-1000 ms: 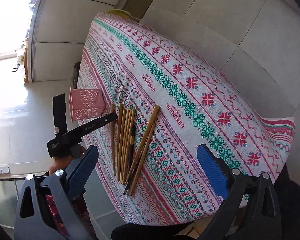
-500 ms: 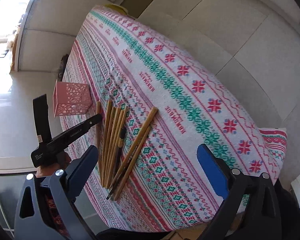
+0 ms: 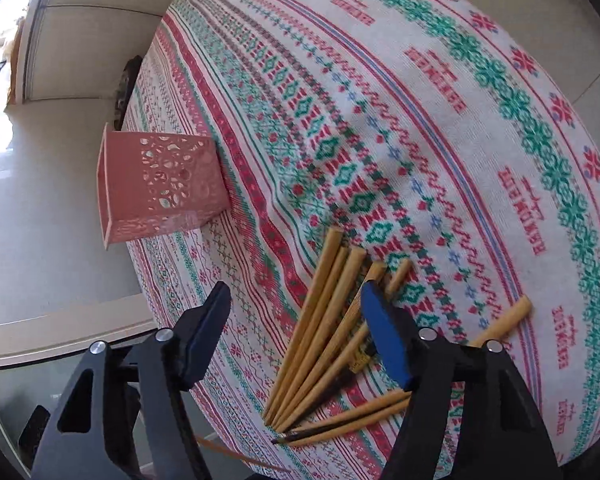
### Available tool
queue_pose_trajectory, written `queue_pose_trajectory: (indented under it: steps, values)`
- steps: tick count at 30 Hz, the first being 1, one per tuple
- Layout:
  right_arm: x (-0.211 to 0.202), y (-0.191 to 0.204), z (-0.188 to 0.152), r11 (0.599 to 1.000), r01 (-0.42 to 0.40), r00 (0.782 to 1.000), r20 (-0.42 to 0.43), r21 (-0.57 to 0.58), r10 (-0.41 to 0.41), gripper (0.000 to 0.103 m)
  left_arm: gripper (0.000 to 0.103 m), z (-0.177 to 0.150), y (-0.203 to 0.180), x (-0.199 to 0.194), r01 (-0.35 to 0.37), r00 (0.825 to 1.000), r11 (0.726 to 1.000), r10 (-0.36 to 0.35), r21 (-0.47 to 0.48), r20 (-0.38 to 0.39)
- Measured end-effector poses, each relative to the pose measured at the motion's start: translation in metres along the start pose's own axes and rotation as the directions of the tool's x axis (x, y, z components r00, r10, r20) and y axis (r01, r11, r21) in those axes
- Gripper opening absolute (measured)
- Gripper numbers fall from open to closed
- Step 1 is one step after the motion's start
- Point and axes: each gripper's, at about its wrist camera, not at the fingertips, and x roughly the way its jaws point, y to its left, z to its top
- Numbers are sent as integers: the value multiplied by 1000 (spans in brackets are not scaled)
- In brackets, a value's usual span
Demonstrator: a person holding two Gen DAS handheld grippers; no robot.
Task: Organize utensils
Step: 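Close the left tool on one bamboo chopstick while the right tool grasps another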
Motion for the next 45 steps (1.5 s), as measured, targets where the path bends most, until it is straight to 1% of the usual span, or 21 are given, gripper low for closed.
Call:
queue_pose_trajectory:
  steps: [6, 9, 10, 13, 14, 16, 17, 20, 24, 28, 30, 31, 33, 35, 36, 38, 40, 41, 43, 44, 45]
  values:
    - [-1, 29, 9, 989, 108, 992, 76, -99, -100, 57, 6, 5, -8, -3, 36, 999, 999, -36, 3, 29]
    - [17, 39, 18, 977, 178, 983, 66, -116, -172, 57, 6, 2, -7, 2, 30, 999, 1000, -30, -4, 28]
    - [25, 41, 19, 965, 229, 973, 56, -126, -223, 57, 6, 2, -6, 2, 29, 999, 1000, -28, -6, 27]
    - [30, 47, 14, 942, 297, 954, 92, -157, -285, 55, 6, 1, 0, 3, 27, 999, 999, -26, -17, 33]
    - [32, 49, 14, 949, 275, 961, 85, -152, -265, 55, 6, 1, 1, 3, 26, 999, 999, -25, -21, 35]
    - [42, 50, 16, 979, 150, 989, 23, -136, -148, 53, 6, 2, 3, 3, 26, 999, 999, -25, -30, 38]
    - [48, 53, 17, 983, 123, 992, 12, -133, -123, 53, 6, 2, 3, 3, 27, 999, 999, -26, -31, 37]
    - [51, 62, 18, 977, 155, 988, 48, -149, -149, 54, 6, 2, 2, 4, 22, 999, 999, -21, -37, 35]
    - [68, 82, 21, 964, 216, 976, 43, -155, -212, 54, 6, 3, 3, 5, 17, 999, 999, -16, -42, 37]
    - [84, 95, 8, 959, 244, 970, 26, -147, -243, 54, 7, 3, 4, 2, 13, 999, 999, -11, -44, 44]
    - [85, 92, -5, 955, 259, 966, 62, -141, -253, 52, 7, 3, 6, 0, 12, 999, 999, -9, -49, 50]
    - [88, 97, -9, 944, 297, 954, 89, -142, -286, 50, 7, 3, 7, 0, 11, 999, 999, -8, -53, 51]
    - [95, 107, -23, 897, 411, 909, 146, -163, -390, 36, 7, 4, 6, -1, 11, 998, 998, -8, -56, 55]
    - [107, 120, -27, 856, 485, 870, 199, -179, -452, 24, 7, 4, 4, -3, 11, 998, 999, -8, -50, 60]
    - [111, 124, -28, 846, 505, 857, 216, -172, -468, 17, 7, 3, 4, -4, 11, 998, 999, -8, -49, 64]
    - [118, 129, -30, 841, 517, 847, 242, -162, -474, 14, 7, 3, 4, -8, 10, 997, 999, -6, -50, 74]
    - [120, 129, -32, 852, 500, 854, 255, -158, -454, 13, 7, 4, 6, -11, 11, 996, 998, -6, -59, 83]
    - [120, 126, -32, 870, 469, 869, 251, -151, -426, 13, 7, 4, 6, -13, 12, 996, 998, -7, -61, 88]
    - [102, 107, -31, 927, 346, 927, 204, -142, -315, 11, 7, 4, 5, -17, 20, 995, 998, -13, -64, 102]
    - [95, 105, -33, 944, 300, 941, 207, -137, -268, 10, 7, 5, 3, -21, 24, 993, 998, -16, -63, 113]
    - [84, 104, -37, 949, 273, 944, 236, -156, -232, 10, 7, 5, 0, -24, 27, 992, 998, -20, -59, 127]
